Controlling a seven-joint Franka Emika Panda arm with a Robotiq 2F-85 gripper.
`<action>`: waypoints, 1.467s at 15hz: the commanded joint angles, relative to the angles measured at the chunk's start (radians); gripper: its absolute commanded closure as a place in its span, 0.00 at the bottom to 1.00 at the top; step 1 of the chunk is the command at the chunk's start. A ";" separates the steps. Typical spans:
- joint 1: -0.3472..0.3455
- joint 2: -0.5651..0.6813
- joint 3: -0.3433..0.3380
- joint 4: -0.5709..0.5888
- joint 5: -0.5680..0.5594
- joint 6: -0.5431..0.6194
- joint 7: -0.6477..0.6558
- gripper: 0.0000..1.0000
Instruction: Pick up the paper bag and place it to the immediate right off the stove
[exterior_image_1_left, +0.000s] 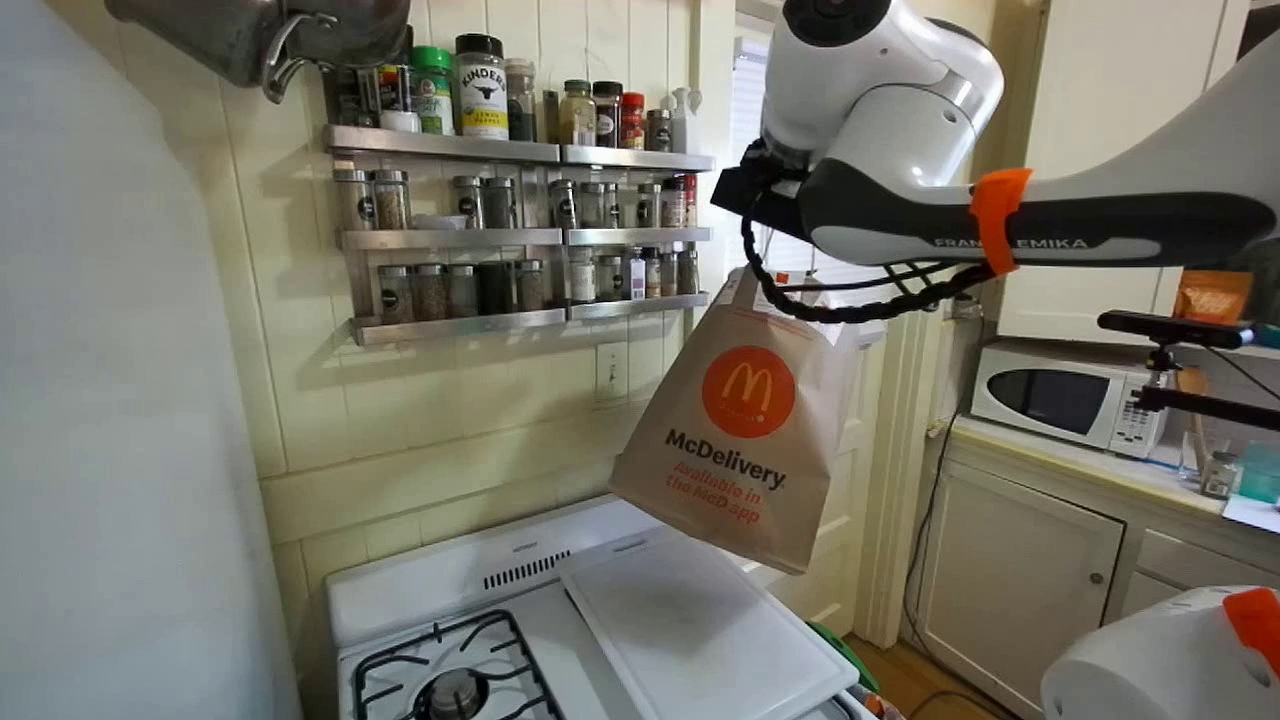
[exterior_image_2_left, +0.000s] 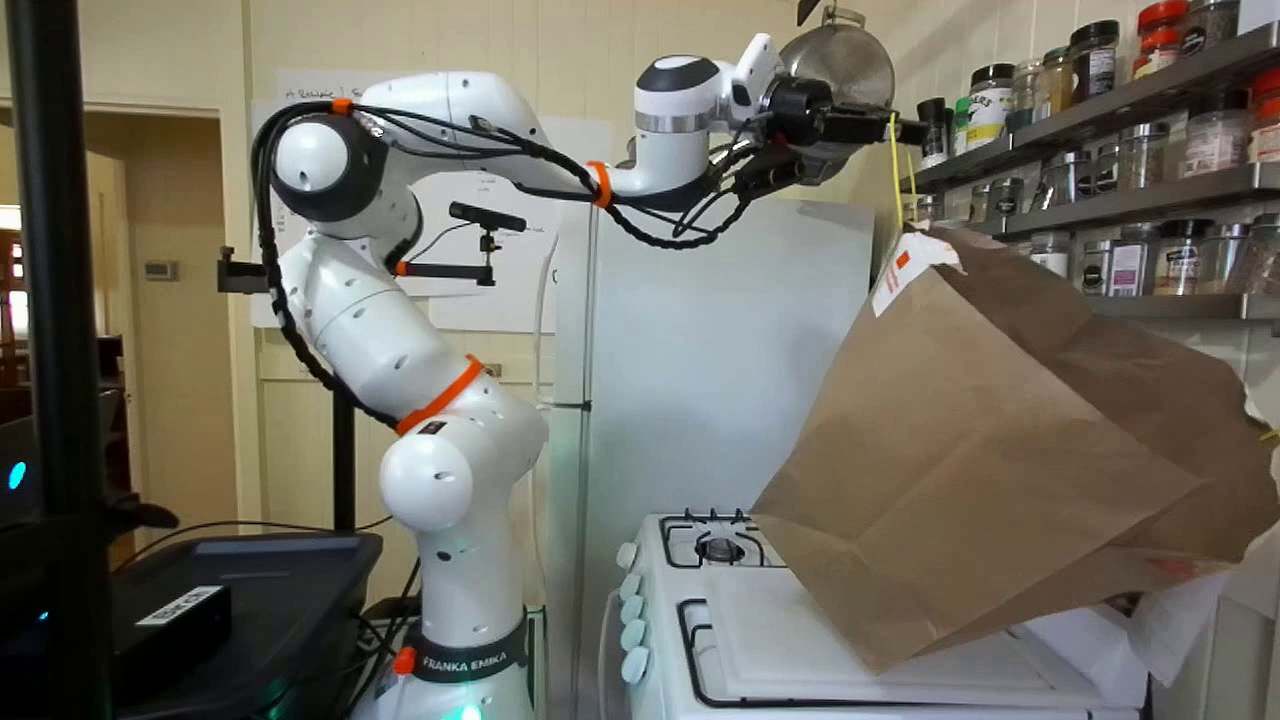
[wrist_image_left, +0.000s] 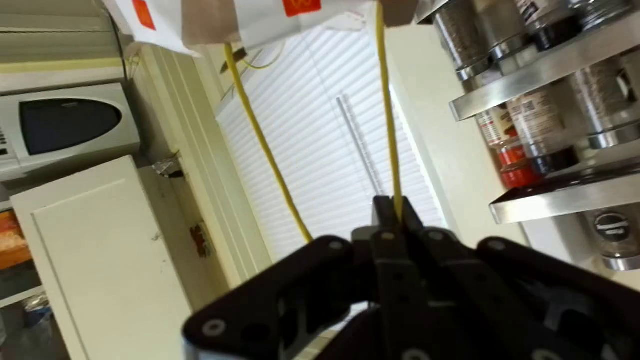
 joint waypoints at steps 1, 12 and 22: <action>0.009 -0.045 -0.069 -0.032 -0.089 -0.004 0.036 0.99; 0.056 -0.005 -0.135 -0.021 -0.124 -0.024 0.017 0.97; 0.040 0.011 -0.180 -0.055 -0.280 0.069 0.055 0.99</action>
